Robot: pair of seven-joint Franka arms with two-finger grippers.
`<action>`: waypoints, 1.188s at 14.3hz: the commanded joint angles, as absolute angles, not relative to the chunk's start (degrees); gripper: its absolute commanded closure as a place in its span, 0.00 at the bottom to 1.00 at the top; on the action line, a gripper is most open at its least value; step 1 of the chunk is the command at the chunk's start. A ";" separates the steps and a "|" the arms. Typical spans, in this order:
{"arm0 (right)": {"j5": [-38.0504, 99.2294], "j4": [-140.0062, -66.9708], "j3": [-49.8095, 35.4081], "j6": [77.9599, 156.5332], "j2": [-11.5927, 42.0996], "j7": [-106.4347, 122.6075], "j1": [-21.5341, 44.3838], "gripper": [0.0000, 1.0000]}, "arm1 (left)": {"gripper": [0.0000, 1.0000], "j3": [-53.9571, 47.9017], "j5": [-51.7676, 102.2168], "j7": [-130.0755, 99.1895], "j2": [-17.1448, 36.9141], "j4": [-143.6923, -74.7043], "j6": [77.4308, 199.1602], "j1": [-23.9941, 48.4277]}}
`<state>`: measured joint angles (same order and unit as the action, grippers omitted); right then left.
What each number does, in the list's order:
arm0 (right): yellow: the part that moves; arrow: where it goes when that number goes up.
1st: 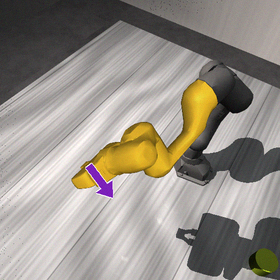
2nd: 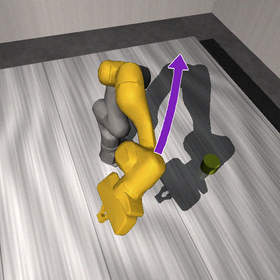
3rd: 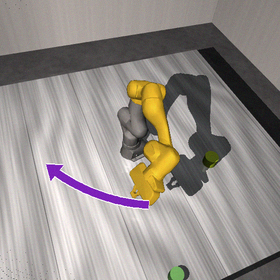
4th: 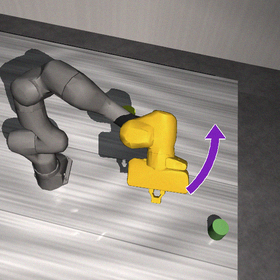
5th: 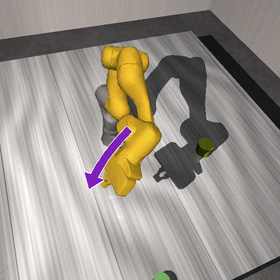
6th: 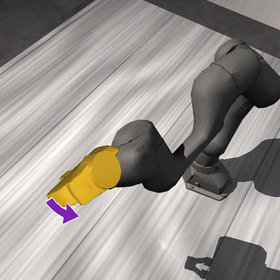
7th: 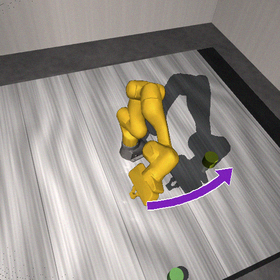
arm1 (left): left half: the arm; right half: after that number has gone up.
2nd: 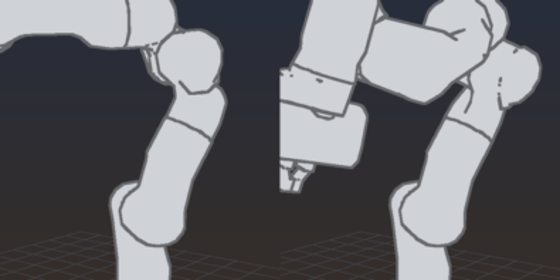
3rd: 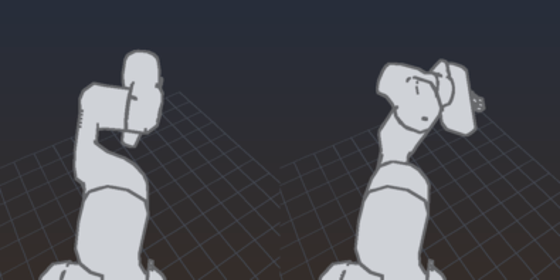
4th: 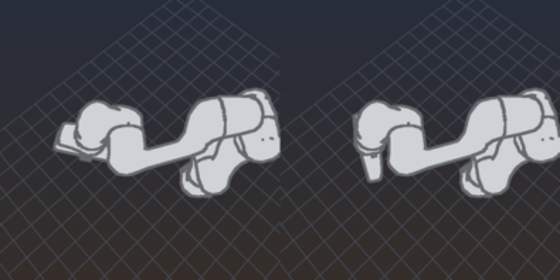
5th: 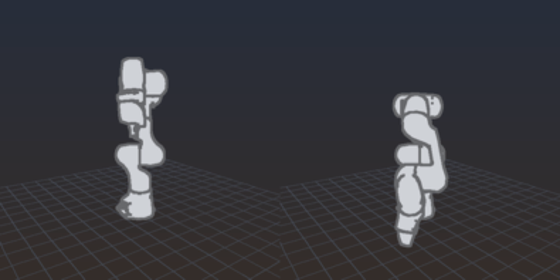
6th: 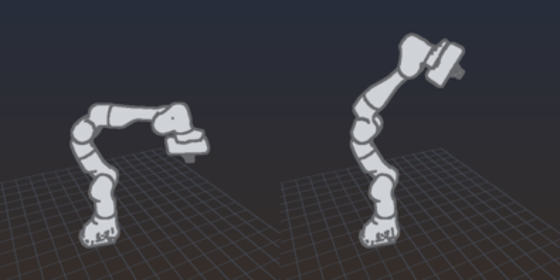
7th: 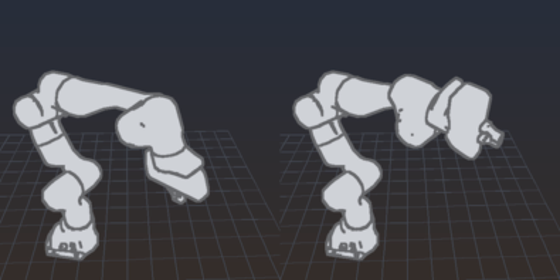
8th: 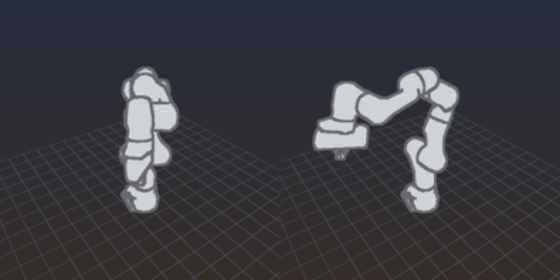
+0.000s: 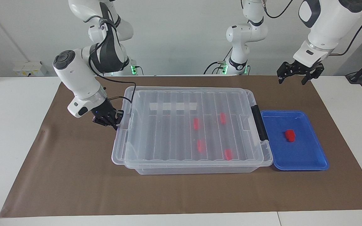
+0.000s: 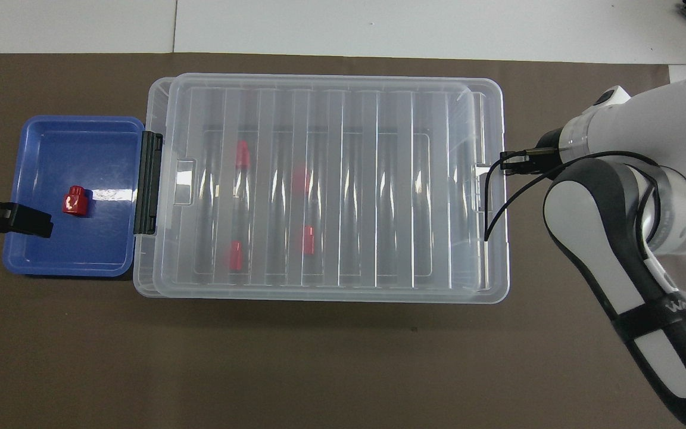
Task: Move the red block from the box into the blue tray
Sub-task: 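Push the clear lid fully shut with the right gripper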
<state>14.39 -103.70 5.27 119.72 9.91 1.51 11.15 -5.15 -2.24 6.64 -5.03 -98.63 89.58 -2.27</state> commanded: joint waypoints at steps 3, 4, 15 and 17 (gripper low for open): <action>16.26 -105.64 4.83 121.29 9.41 1.49 11.25 1.00 | 0.00 1.58 -1.32 3.87 -2.04 -95.48 87.99 4.22; 16.26 -105.73 4.83 121.29 9.40 1.49 11.25 1.00 | 0.00 1.67 -1.32 3.78 -0.72 -92.49 86.24 4.22; 16.44 -105.73 4.83 122.34 9.40 1.85 12.30 1.00 | 0.00 1.76 -1.32 3.25 -0.35 -91.85 84.20 4.22; 16.44 -105.73 4.83 122.43 9.40 1.93 12.30 1.00 | 0.00 1.67 -1.32 3.16 -0.44 -91.41 84.20 4.22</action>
